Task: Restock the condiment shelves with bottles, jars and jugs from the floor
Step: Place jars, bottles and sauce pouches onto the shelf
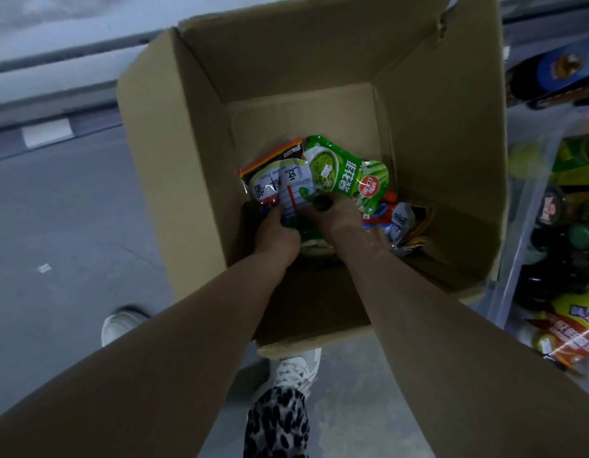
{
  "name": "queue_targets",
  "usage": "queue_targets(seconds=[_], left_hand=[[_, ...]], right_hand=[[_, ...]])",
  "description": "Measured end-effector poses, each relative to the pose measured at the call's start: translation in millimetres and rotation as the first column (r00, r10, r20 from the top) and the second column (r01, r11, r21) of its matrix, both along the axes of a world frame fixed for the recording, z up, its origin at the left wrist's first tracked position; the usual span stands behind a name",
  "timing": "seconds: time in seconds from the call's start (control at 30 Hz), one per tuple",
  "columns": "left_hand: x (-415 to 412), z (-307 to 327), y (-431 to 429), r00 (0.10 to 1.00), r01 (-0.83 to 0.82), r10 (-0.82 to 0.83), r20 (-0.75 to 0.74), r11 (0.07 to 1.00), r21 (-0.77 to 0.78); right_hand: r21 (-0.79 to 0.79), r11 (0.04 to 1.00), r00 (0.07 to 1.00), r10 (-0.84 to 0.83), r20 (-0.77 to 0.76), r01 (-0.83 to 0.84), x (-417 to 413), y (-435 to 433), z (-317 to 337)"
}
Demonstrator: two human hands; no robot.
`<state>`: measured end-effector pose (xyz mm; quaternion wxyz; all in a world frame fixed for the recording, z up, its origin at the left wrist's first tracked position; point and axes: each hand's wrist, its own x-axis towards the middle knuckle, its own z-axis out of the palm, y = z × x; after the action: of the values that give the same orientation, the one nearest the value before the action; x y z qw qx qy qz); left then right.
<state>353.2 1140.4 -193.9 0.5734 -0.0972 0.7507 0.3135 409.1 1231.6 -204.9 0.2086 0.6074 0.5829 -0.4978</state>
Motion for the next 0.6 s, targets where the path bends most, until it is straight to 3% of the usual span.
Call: queue_targets(seconds=[0.13,0.2,0.27,0.37,0.43,0.5,0.6], left_hand=[[-0.5,-1.2,0.2,0.994,-0.048,0.045,-0.095,0.998,-0.034],[-3.5,-0.7,1.5,0.979,-0.086,0.079,-0.189,0.996,-0.028],[-6.3,4.4,4.9,0.973,-0.136,0.135,-0.187,0.991,0.007],[-11.8,22.2,17.3,0.898,-0.386,0.373,0.234,0.923,0.010],[-17.1,35.3,25.7,0.816,-0.483,0.421,0.396,0.873,0.068],[-27.5,41.1,34.2,0.820,-0.531,0.457,0.344,0.832,0.161],[-53.1,45.7,47.2,0.917,-0.392,0.395,0.050,0.874,0.286]], right_hand=[[0.068,0.992,0.992,0.113,-0.053,-0.109,-2.7,4.0,1.1],[0.084,0.996,0.981,0.026,-0.190,-0.010,0.4,10.1,14.9],[-0.045,0.989,0.916,-0.146,-0.374,0.139,6.2,18.8,36.3],[-0.384,0.888,0.758,-0.429,-0.492,0.253,15.3,39.3,68.6],[-0.491,0.844,0.723,-0.475,-0.502,0.214,19.2,55.4,85.8],[-0.436,0.865,0.720,-0.466,-0.513,0.249,22.0,72.8,94.0],[-0.201,0.891,0.775,-0.453,-0.441,0.406,31.6,95.3,87.2]])
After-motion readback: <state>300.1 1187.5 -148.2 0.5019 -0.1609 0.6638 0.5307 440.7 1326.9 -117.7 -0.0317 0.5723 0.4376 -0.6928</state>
